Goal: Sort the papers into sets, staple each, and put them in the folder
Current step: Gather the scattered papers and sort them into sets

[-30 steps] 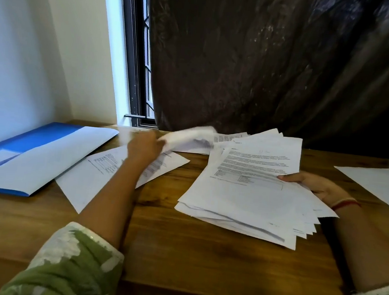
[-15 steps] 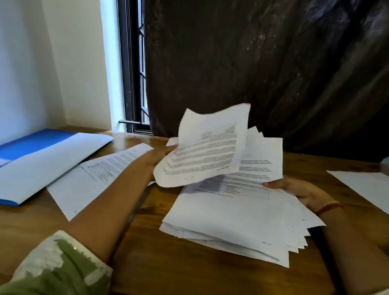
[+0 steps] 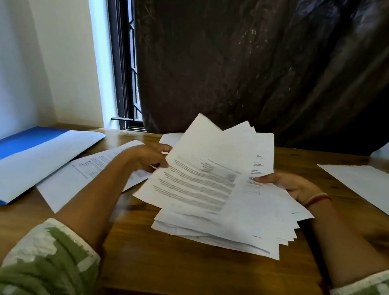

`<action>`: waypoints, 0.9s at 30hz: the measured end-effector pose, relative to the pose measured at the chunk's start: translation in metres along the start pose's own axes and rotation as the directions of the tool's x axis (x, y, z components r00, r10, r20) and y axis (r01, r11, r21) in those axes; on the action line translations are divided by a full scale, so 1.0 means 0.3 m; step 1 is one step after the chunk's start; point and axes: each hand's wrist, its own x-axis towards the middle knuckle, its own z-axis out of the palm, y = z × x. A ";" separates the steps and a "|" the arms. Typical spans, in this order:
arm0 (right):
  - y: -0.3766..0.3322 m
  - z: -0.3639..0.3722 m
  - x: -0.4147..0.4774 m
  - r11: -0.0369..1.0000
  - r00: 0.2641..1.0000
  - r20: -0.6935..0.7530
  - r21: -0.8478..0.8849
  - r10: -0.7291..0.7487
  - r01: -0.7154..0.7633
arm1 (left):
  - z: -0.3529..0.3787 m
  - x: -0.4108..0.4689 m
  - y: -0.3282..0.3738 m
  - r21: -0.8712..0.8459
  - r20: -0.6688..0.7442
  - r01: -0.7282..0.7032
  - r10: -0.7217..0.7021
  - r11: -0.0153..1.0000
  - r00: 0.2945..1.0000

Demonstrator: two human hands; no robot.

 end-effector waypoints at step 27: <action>0.000 -0.019 -0.003 1.000 0.999 -0.037 -0.018 -0.007 0.006 | 0.544 0.098 0.170 0.638 -0.116 -0.491 0.704 0.593 0.701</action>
